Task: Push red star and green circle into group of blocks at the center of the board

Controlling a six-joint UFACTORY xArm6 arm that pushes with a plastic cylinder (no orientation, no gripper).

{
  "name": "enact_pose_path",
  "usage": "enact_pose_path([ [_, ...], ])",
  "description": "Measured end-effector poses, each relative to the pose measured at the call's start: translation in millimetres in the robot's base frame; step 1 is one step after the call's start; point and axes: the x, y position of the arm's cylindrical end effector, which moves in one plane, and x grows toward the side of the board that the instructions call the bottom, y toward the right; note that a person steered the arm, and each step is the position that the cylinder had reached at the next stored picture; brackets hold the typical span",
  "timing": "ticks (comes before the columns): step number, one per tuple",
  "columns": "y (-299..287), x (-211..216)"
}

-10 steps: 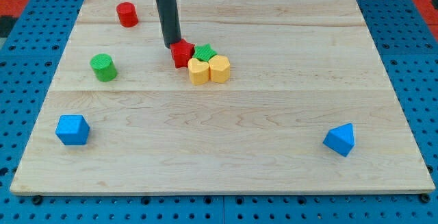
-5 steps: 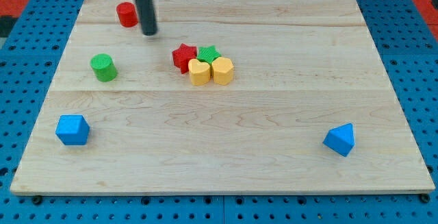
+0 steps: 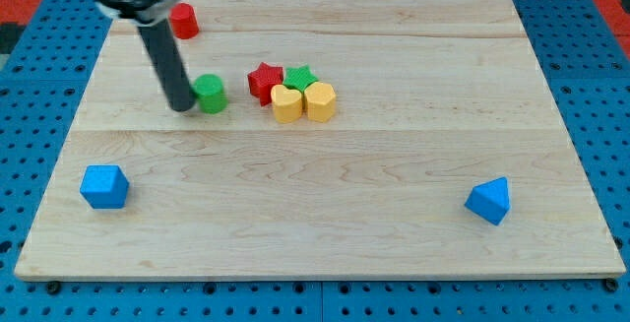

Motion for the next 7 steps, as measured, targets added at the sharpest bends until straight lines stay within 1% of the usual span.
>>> enact_pose_path([
  [1, -2.3, 4.0],
  [2, -32.1, -15.8],
  [3, 7.9, -21.6],
  [4, 35.8, -0.6],
  [5, 26.5, 7.5],
  [6, -14.6, -11.4],
  [7, -17.5, -79.5],
])
